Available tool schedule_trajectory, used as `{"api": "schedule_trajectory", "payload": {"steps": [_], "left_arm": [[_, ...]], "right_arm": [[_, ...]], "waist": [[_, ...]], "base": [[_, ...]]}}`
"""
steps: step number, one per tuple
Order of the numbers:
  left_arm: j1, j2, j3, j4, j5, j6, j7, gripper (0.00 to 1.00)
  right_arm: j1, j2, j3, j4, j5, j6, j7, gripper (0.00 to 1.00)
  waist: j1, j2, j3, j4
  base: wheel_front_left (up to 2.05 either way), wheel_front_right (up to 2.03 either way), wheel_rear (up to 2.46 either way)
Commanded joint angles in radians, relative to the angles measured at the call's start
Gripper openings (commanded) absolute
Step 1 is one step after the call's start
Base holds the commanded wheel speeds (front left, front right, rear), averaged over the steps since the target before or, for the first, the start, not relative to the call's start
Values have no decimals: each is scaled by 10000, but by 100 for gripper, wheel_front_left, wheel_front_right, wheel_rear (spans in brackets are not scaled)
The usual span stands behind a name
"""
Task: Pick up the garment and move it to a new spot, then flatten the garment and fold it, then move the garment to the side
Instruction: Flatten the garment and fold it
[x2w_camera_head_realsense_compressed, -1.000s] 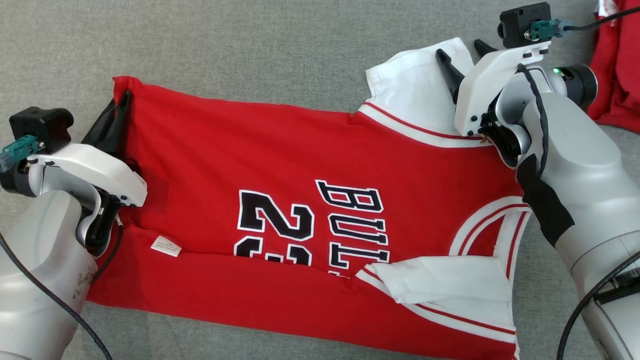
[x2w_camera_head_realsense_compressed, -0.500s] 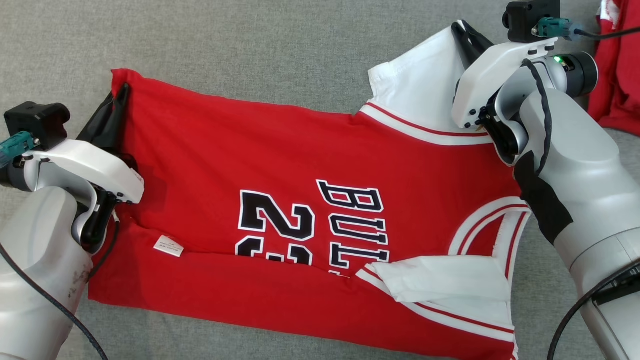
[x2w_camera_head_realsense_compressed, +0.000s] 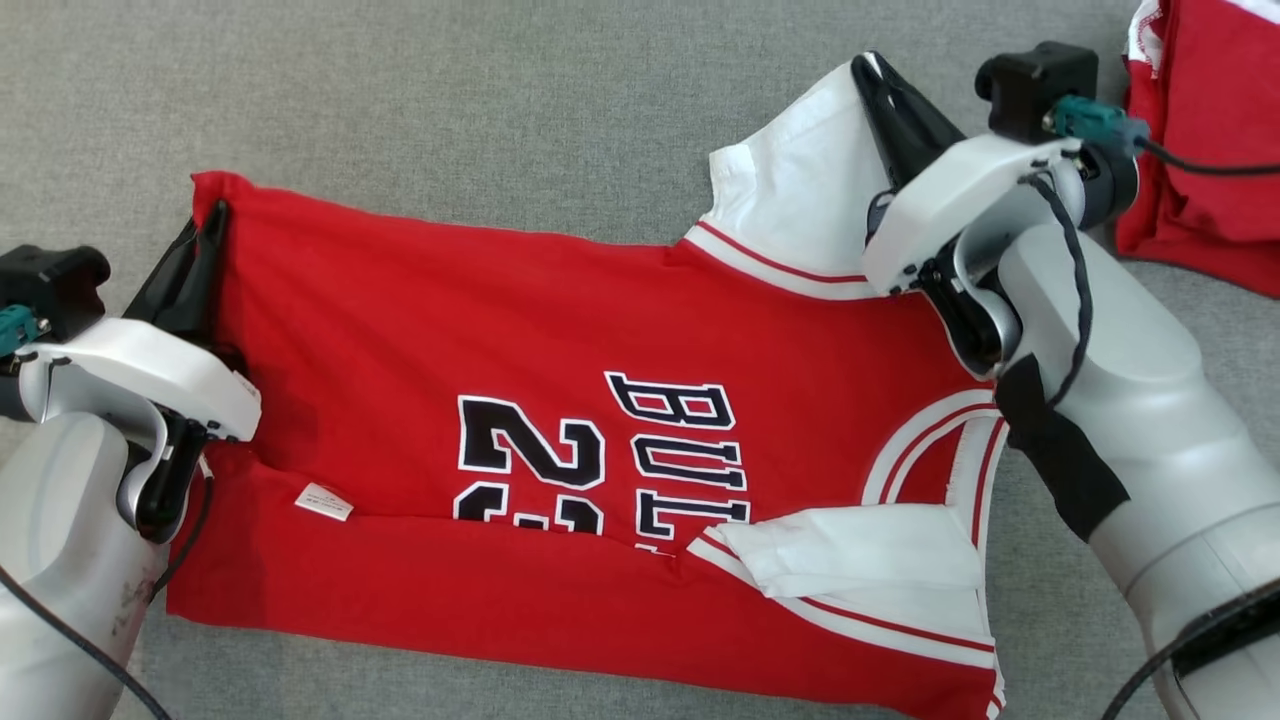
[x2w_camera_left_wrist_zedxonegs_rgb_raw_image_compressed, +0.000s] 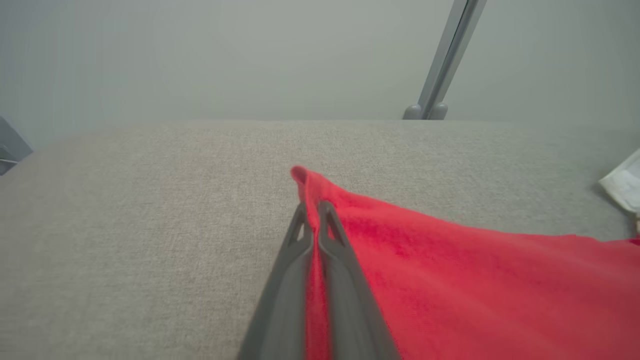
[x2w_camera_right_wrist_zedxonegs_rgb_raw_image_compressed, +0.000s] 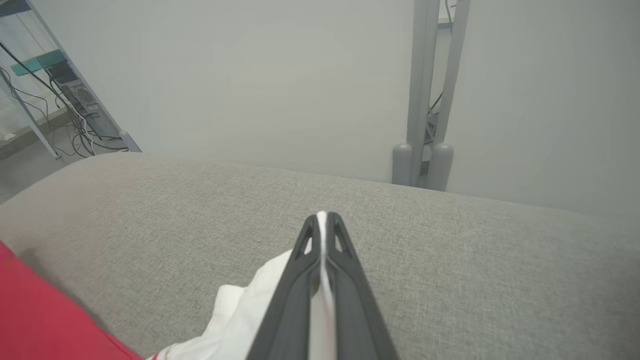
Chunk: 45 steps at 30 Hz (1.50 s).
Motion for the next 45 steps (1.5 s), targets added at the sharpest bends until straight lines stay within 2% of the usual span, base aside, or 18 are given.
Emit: {"api": "schedule_trajectory", "payload": {"steps": [1, 6, 15, 23, 32, 39, 45], "left_arm": [[77, 91, 59, -14, 70, -3, -5, 0], [541, 224, 212, -210, 38, -3, -5, 0], [1547, 370, 400, -802, 135, -3, -5, 0], [2178, 382, 593, -1033, 24, -3, -5, 0], [2994, 323, 720, -1087, 50, -3, -5, 0], [3607, 220, 713, -1155, 188, -3, -5, 0], [4004, 63, 953, -1413, 369, -3, -5, 0]], "right_arm": [[175, -156, 25, -90, 115, -3, -102, 0], [1301, -860, 547, -1935, 1229, -1, -182, 0], [3636, -2671, 827, -5735, 3359, -1, -170, 0], [5164, -4002, 1637, -8169, 5036, -1, -168, 0], [6164, -5229, 2623, -9070, 6546, -1, -104, 0], [6811, -5832, 3320, -9847, 7843, -1, 100, 0], [7087, -6183, 3715, -10200, 8421, -1, 286, 0]], "waist": [[0, 0, -73, -32], [0, 0, -396, -180], [0, 0, -861, -337], [0, 0, -1231, -352], [0, 0, -1824, -407], [0, 0, -2225, -430], [0, 0, -2421, -430]], "base": [[0, 0, 0], [0, 0, 0], [0, 0, 0], [0, 0, 0], [0, 0, 0], [0, 0, 0], [0, 0, 0]]}}
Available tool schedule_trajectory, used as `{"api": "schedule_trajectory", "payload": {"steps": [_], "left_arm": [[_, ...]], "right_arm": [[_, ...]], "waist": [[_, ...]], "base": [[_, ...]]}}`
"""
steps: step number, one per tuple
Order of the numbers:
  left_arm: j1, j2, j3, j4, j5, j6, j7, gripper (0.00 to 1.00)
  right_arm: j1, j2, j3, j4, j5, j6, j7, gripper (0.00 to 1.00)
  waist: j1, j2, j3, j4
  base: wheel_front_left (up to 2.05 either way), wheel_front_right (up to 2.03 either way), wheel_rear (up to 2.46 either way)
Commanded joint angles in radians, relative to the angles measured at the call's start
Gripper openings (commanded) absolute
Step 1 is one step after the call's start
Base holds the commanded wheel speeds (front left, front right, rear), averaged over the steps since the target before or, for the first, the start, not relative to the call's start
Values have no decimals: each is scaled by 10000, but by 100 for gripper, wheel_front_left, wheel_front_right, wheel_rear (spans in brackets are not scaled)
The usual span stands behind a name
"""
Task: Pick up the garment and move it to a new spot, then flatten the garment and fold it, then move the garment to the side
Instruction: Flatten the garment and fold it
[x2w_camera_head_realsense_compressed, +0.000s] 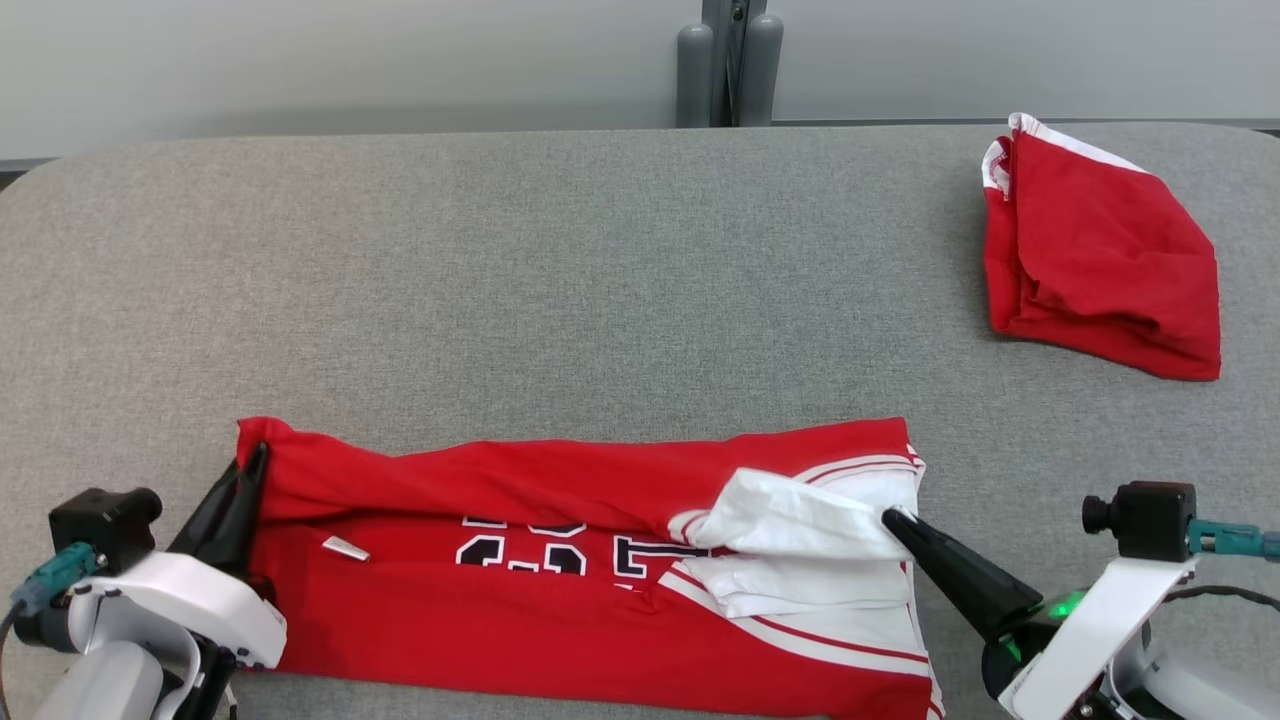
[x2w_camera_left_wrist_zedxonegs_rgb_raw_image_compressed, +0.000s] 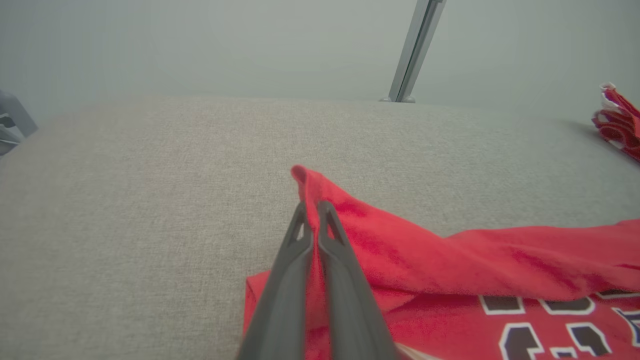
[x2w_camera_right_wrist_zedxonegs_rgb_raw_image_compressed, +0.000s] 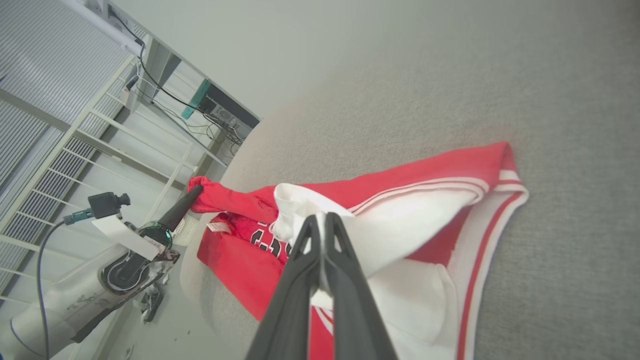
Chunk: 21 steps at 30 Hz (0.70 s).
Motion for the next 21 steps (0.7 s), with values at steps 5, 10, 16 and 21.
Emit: {"api": "schedule_trajectory", "payload": {"steps": [5, 10, 16, 21], "left_arm": [[537, -101, 188, -25, 347, -3, -5, 0], [779, -259, 342, 104, 393, -3, -5, 0], [953, -468, 658, 168, 544, -3, -5, 3], [1033, -608, 790, 140, 673, -3, -5, 33]], "right_arm": [[112, -136, 398, 140, 215, 1, 299, 0], [104, -21, 814, 370, 479, 1, 663, 0], [-16, 95, 1285, 819, 384, 1, 952, 0], [-117, 294, 1598, 1223, 256, 1, 984, 0]], "waist": [[0, 0, -148, -17], [0, 0, -307, 2], [0, 0, -454, 8], [0, 0, -540, 46]], "base": [[0, 0, 0], [0, 0, 0], [0, 0, 0], [0, 0, 0]]}}
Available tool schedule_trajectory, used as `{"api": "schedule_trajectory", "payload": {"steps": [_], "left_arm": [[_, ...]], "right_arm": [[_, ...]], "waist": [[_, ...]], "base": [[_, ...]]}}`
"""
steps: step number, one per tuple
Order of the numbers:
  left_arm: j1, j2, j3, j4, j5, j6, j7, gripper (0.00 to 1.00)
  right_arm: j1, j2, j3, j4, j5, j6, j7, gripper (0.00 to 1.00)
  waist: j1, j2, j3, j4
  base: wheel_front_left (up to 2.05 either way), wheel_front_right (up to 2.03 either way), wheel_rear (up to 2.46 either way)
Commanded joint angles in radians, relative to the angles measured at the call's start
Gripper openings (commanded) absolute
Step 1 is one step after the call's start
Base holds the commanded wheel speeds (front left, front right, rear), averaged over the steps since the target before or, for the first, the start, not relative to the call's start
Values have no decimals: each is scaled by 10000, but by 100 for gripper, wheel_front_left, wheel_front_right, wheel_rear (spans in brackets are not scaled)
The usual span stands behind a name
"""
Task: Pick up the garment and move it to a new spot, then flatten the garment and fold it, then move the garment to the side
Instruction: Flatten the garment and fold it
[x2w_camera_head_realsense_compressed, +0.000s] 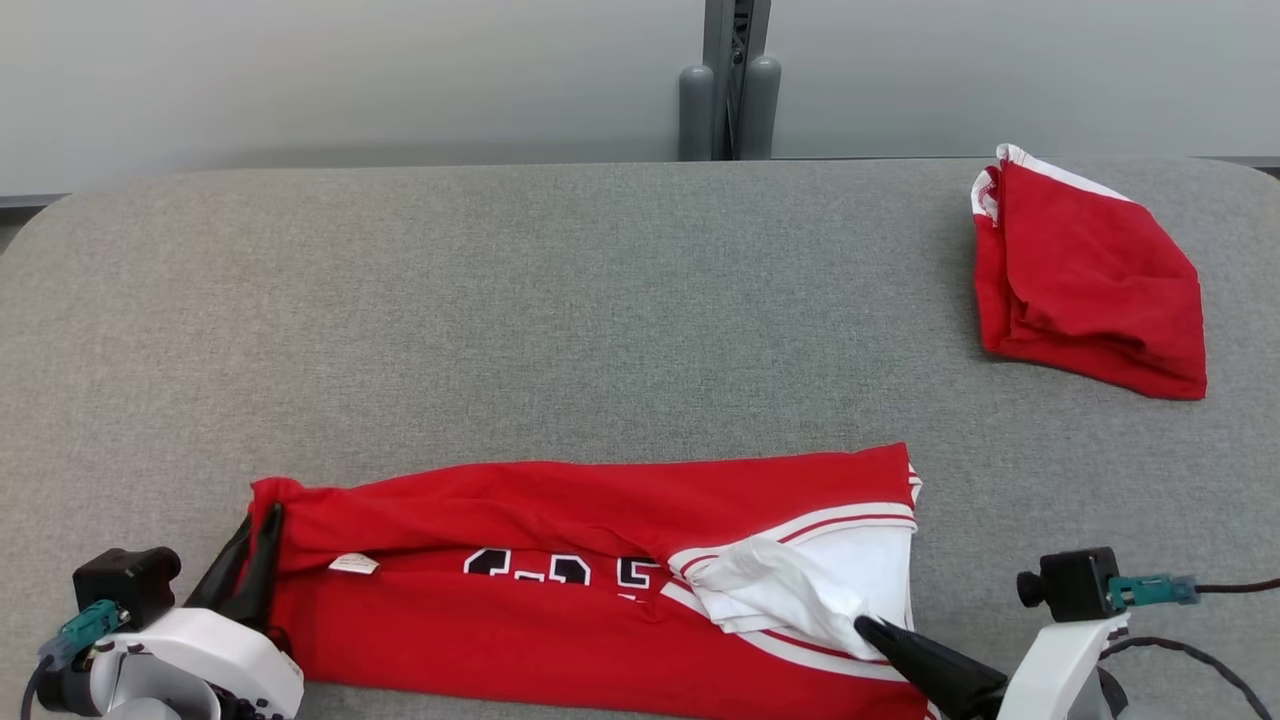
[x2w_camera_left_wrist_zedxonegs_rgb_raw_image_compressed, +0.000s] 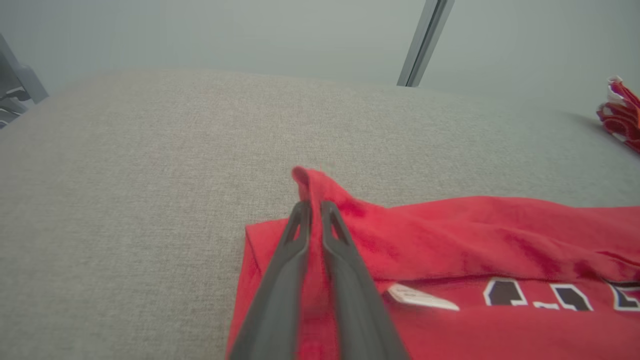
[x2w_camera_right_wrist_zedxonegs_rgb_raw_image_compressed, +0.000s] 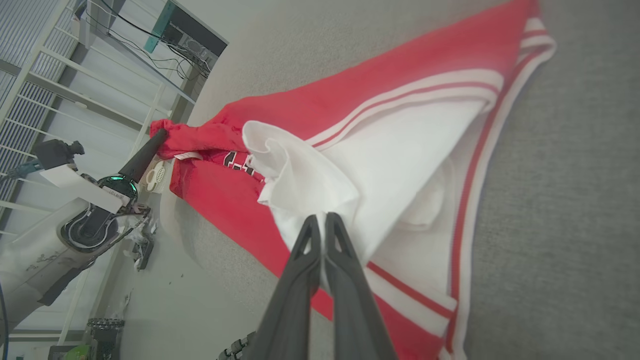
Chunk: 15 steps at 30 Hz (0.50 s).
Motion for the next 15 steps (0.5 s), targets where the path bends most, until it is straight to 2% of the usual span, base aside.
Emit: {"api": "schedule_trajectory", "payload": {"steps": [1, 3, 4, 5, 15], "left_arm": [[77, 19, 101, -51, 70, -3, -5, 33], [157, -52, 213, -129, 165, -3, -5, 37], [185, -64, 331, -196, 264, -3, -5, 56], [222, -102, 462, -289, 345, -3, -5, 100], [836, -648, 1682, -1320, 1387, -3, -4, 100]], "right_arm": [[-119, 5, 96, 168, -145, 1, 5, 0], [-135, 120, 253, 379, -243, 1, 2, 0], [-150, 176, 313, 488, -310, 1, -48, 0], [-175, 212, 364, 581, -372, 1, -96, 0], [-331, 524, 902, 1316, -795, 1, -313, 0]], "waist": [[0, -1, -30, 26], [0, -1, -68, 56], [0, -1, -84, 75], [0, -1, -99, 92], [0, -1, -265, 250]], "base": [[0, 0, 0], [0, 0, 0], [0, 0, 0], [0, 0, 0], [0, 0, 0]]}}
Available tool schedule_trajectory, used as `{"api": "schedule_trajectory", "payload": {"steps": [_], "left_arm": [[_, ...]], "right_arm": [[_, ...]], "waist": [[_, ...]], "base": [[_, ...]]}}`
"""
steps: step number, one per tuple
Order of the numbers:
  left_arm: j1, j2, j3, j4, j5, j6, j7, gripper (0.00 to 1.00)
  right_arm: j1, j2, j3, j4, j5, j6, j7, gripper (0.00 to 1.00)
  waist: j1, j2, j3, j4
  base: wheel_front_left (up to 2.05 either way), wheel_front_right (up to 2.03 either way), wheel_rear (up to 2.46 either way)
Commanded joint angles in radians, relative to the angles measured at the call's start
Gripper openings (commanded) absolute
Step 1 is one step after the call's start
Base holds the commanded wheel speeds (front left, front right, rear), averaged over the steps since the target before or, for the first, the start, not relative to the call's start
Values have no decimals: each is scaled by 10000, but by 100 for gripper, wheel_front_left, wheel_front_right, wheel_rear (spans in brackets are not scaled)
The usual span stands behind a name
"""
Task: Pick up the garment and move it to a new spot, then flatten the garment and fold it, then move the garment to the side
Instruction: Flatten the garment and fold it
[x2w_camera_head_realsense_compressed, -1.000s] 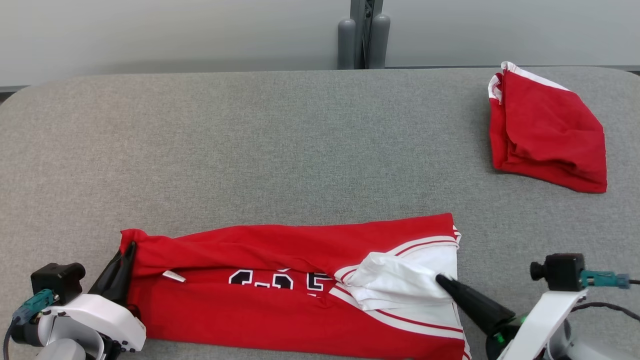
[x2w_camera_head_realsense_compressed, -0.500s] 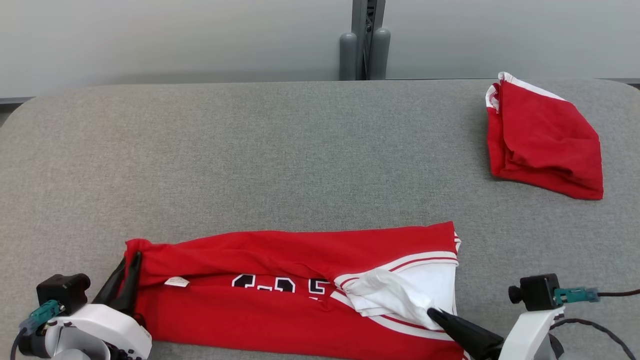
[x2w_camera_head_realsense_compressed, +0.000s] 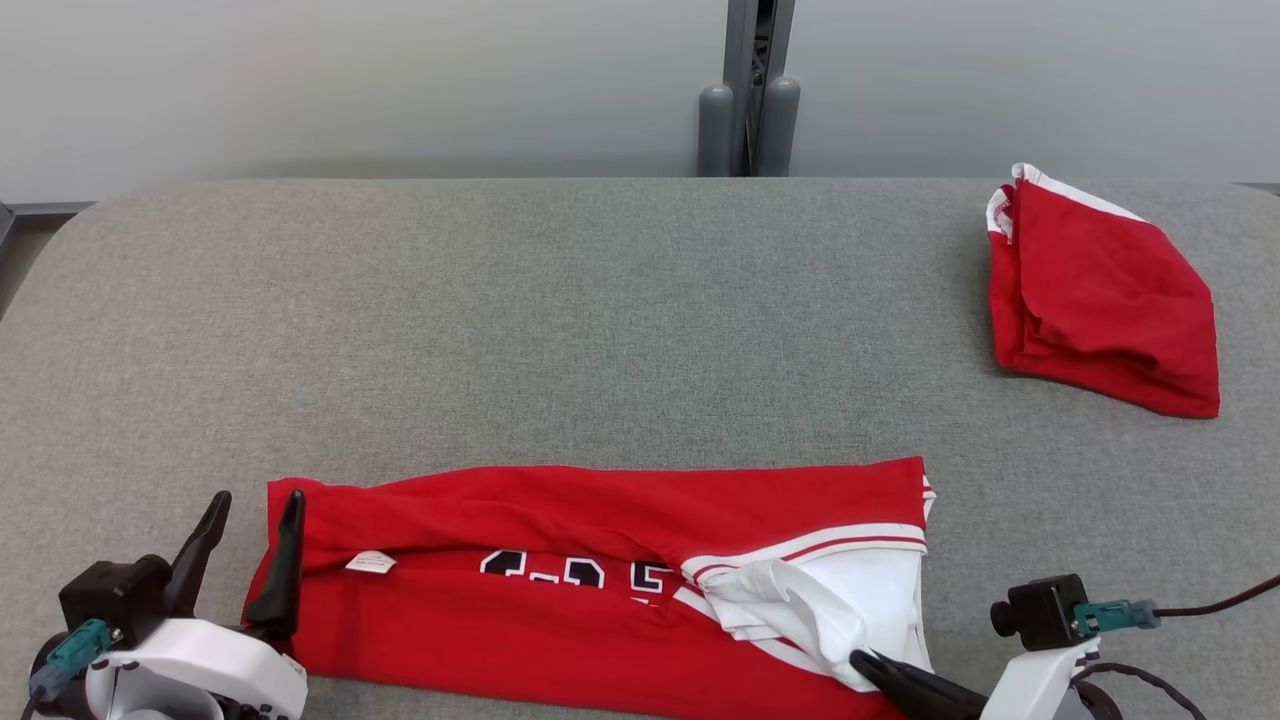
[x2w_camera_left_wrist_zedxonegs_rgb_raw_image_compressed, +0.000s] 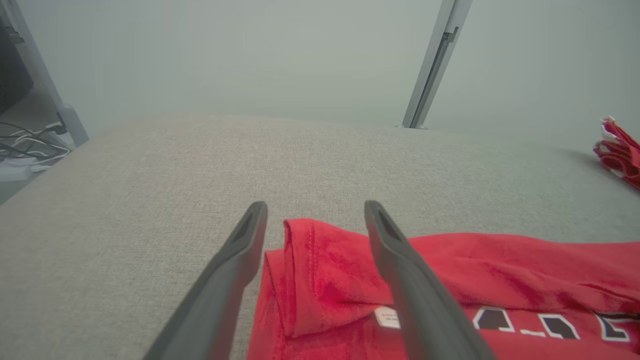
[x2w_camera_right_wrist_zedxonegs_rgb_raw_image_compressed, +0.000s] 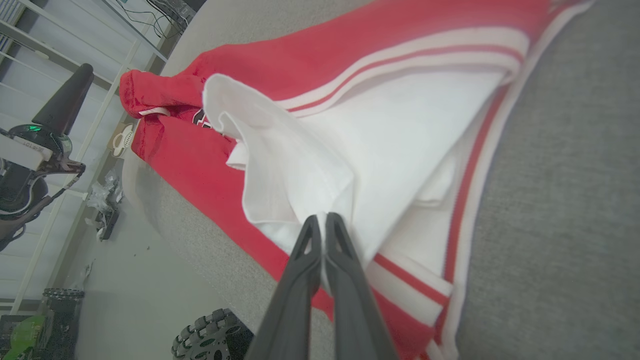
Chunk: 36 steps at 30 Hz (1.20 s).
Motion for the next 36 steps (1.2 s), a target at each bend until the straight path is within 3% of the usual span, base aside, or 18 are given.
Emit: {"api": "schedule_trajectory", "payload": {"steps": [1, 4, 5, 6, 7, 17, 25, 36], "left_arm": [[157, -31, 192, -168, 155, -3, -4, 100], [298, -150, 381, -410, 332, -3, -4, 100], [354, -199, 482, -531, 436, -3, -4, 100], [425, -259, 585, -658, 509, -3, -4, 100], [490, -321, 698, -777, 588, -3, -4, 100], [1174, -984, 1612, -1905, 1502, -3, -4, 100], [1597, -1368, 2092, -2549, 2101, -3, -4, 100], [2004, -1728, 2316, -3210, 2753, -3, -4, 100]], "right_arm": [[-145, -43, 60, 168, -217, 1, -100, 0], [-120, 32, 136, 352, -302, 1, -148, 0], [-119, 72, 136, 402, -310, 1, -231, 22], [-120, 96, 126, 437, -289, 1, -305, 52], [-120, 103, 138, 460, -273, 1, -344, 100], [61, -221, -292, -199, 256, 1, -946, 100], [270, -412, -1004, -104, -317, 1, -1190, 100], [1014, 431, -2856, 858, -2143, 1, -1195, 100]], "waist": [[0, 0, -47, 15], [0, 0, -92, 27], [0, 0, -111, 37], [0, 0, -133, 44], [0, 0, -153, 51], [0, 0, -494, 110], [0, 0, -748, 208], [0, 0, -1047, 476]], "base": [[0, 0, 0], [0, 0, 0], [0, 0, 0], [0, 0, 0], [0, 0, 0], [0, 0, 0], [0, 0, 0], [0, 0, 0]]}}
